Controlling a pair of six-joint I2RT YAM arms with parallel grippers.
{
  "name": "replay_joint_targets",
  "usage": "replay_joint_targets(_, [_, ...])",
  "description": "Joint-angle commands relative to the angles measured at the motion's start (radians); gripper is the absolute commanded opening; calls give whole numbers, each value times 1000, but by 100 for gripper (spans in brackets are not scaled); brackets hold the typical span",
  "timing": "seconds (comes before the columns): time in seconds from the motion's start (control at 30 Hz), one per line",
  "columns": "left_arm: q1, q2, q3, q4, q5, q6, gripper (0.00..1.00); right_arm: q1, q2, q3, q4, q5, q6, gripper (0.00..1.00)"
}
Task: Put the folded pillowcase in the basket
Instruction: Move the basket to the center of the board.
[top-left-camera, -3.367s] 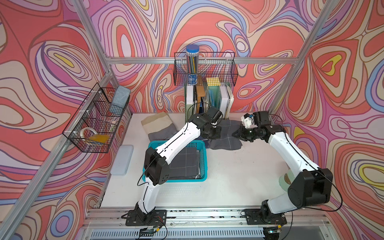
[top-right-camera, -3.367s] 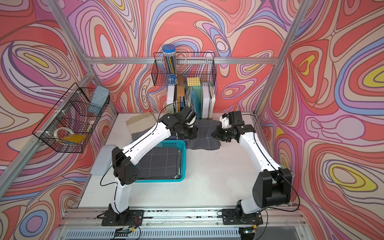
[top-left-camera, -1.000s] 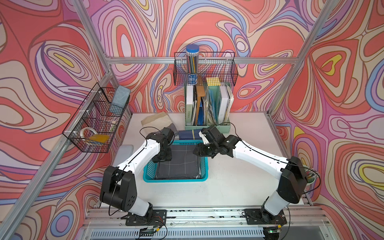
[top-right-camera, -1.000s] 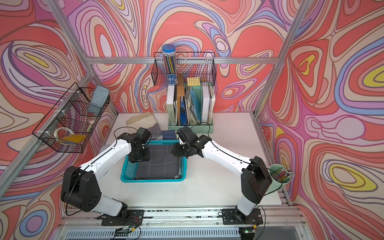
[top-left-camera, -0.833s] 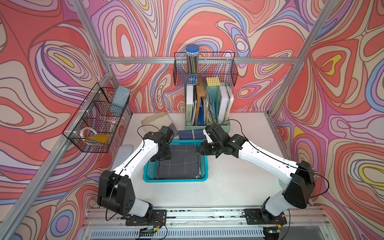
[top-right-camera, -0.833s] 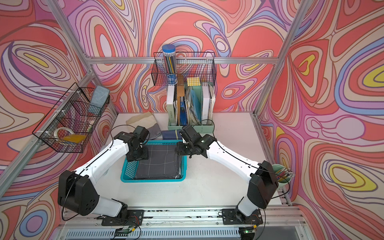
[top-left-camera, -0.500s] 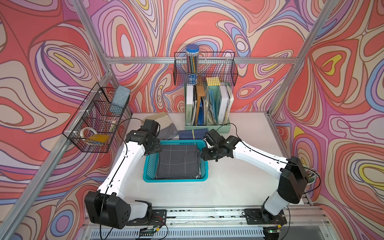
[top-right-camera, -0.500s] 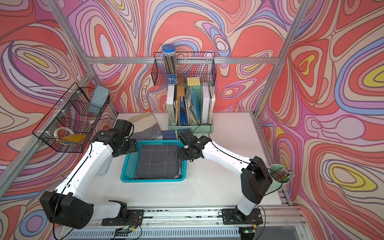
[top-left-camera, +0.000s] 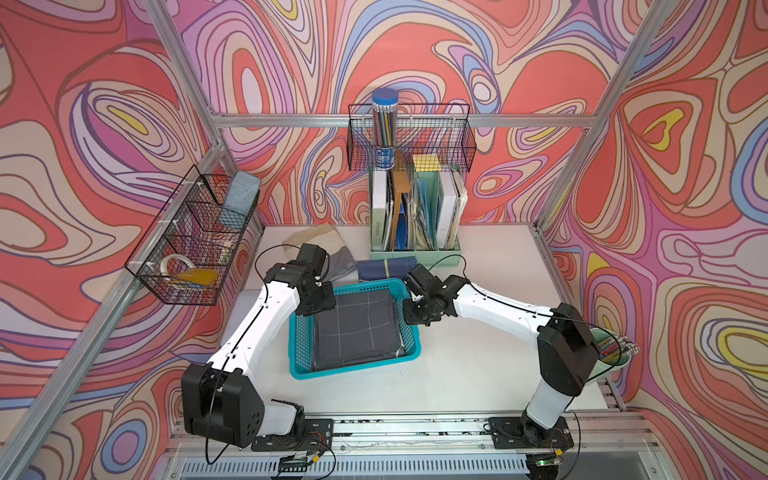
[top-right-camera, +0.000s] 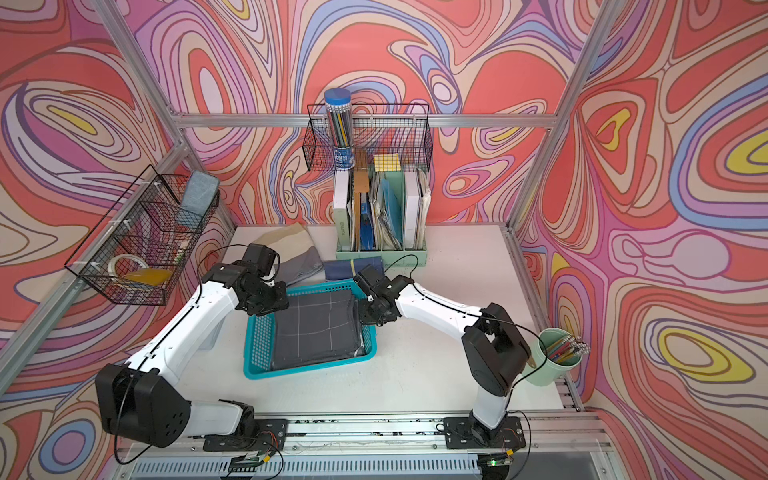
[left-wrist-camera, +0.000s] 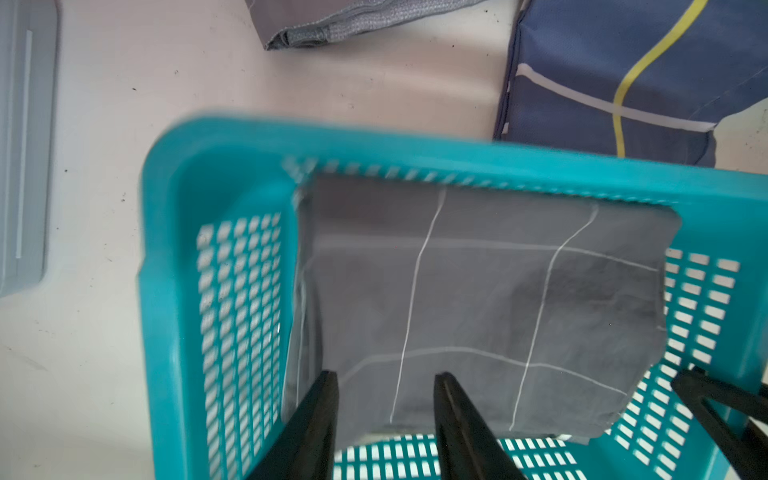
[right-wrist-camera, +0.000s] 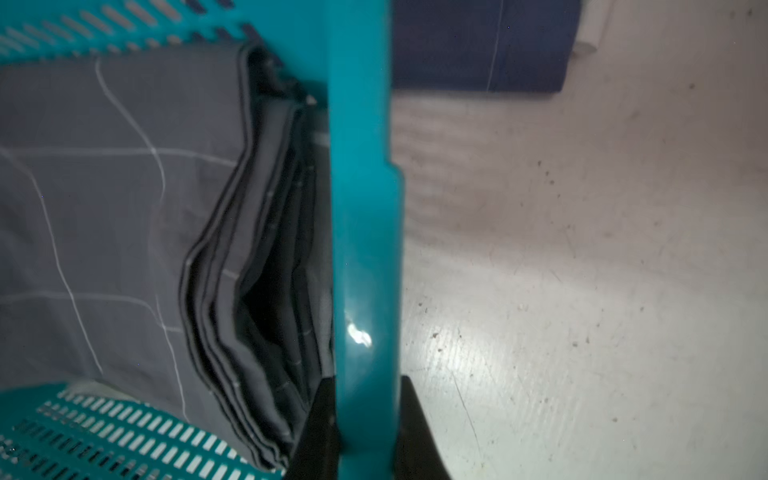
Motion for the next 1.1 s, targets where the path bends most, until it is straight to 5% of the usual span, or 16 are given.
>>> replay_joint_targets(0.0, [-1, -10, -5, 16, 22, 12, 43, -5, -7, -30, -80, 90, -2, 0])
replay_joint_targets(0.2, [-1, -28, 3, 25, 24, 24, 44, -152, -197, -167, -195, 169, 47, 0])
replay_joint_targets(0.47, [-1, 30, 13, 71, 88, 31, 44, -340, -249, -197, -325, 294, -116, 2])
replay_joint_targets(0.67, [-16, 126, 5, 150, 161, -1, 44, -425, -183, -113, -364, 419, -153, 23])
replay_joint_targets(0.73, [-37, 161, 3, 177, 177, -19, 44, -440, -169, -86, -374, 457, -152, 21])
replay_joint_targets(0.83, [-79, 209, 10, 213, 200, -47, 43, -487, -146, -63, -380, 462, -163, 2])
replay_joint_targets(0.9, [-114, 241, 25, 226, 185, -62, 43, -503, -126, -46, -404, 549, -171, 1])
replay_joint_targets(1.07, [-163, 324, 60, 282, 225, -99, 43, -537, -50, 5, -471, 645, -197, 21])
